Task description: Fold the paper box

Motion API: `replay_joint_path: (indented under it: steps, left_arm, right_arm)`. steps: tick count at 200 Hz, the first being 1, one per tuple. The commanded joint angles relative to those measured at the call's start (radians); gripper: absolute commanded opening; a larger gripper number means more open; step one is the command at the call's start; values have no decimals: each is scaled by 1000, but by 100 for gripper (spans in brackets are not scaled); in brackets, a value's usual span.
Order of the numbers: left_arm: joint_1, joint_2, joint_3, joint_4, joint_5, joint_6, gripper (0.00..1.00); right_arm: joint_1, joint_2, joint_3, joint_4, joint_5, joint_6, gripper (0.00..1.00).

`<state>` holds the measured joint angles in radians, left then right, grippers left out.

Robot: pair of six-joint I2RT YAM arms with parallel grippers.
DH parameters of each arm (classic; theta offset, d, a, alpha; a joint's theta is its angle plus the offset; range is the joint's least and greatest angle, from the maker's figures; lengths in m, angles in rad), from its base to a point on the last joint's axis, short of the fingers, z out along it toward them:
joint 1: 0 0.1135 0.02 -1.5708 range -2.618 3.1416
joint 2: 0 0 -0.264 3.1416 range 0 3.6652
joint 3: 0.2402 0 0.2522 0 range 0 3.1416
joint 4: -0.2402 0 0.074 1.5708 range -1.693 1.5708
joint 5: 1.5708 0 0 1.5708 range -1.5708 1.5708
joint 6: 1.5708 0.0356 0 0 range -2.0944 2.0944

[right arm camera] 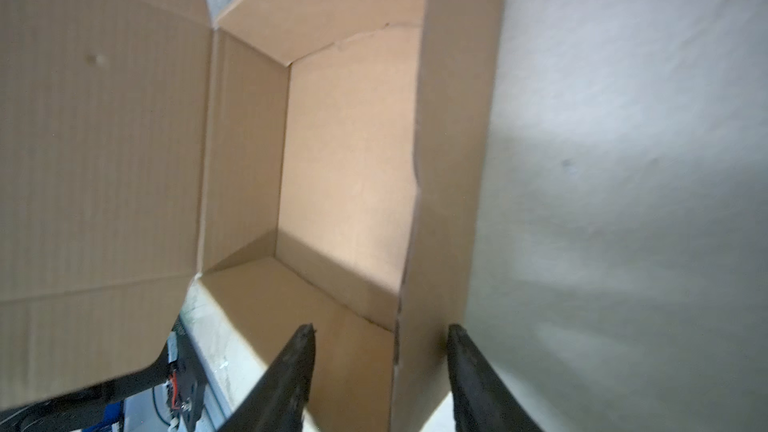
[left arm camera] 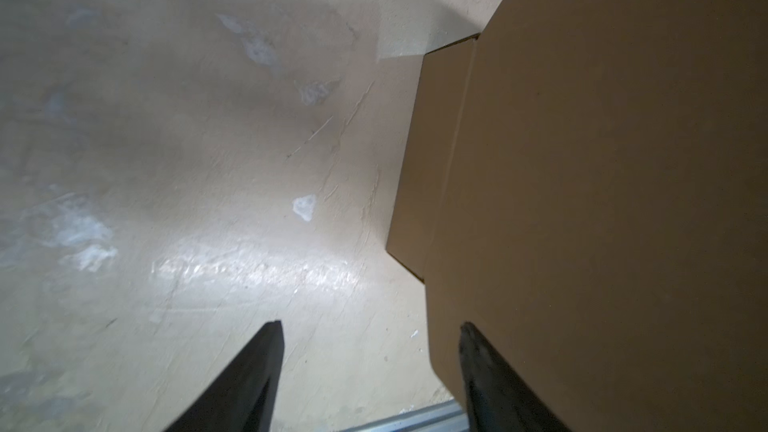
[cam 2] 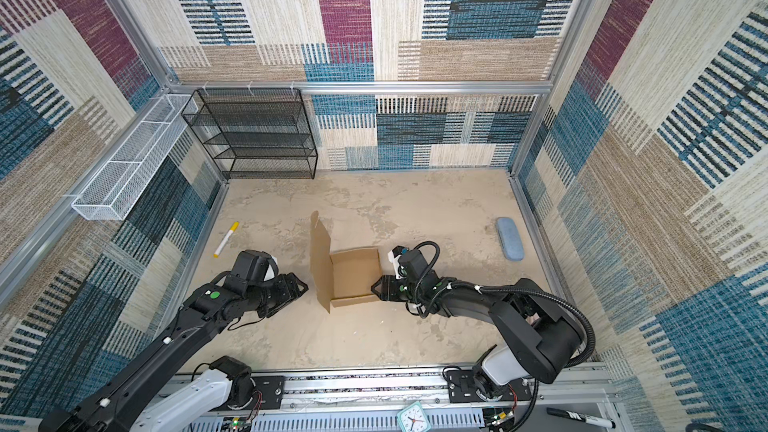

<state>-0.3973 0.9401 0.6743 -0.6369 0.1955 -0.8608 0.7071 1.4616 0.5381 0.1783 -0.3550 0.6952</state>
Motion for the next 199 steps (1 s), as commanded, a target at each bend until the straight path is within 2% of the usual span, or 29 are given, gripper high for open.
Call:
replay_joint_path:
  steps: [1, 45, 74, 91, 109, 128, 155, 181, 199]
  left_arm:
    - [1, 71, 31, 160, 14, 22, 70]
    - [1, 229, 100, 258, 8, 91, 71]
    - [23, 348, 172, 276, 8, 145, 72]
    - [63, 408, 208, 300, 38, 163, 72]
    - [112, 463, 246, 354, 128, 150, 72]
    - [145, 500, 305, 339, 147, 148, 71]
    - [164, 433, 307, 258, 89, 134, 71]
    - [164, 284, 207, 183, 58, 51, 71]
    - [163, 131, 79, 199, 91, -61, 70]
  right_arm:
    - [67, -8, -1, 94, -1, 58, 54]
    - [192, 49, 10, 160, 23, 111, 54]
    - [254, 59, 39, 140, 60, 108, 53]
    - [268, 31, 49, 107, 97, 94, 54]
    - [285, 6, 61, 84, 112, 85, 54]
    - [296, -24, 74, 46, 122, 91, 54]
    - [294, -142, 78, -83, 229, 83, 56]
    - [274, -239, 109, -219, 346, 20, 58]
    - [191, -292, 96, -225, 317, -4, 59]
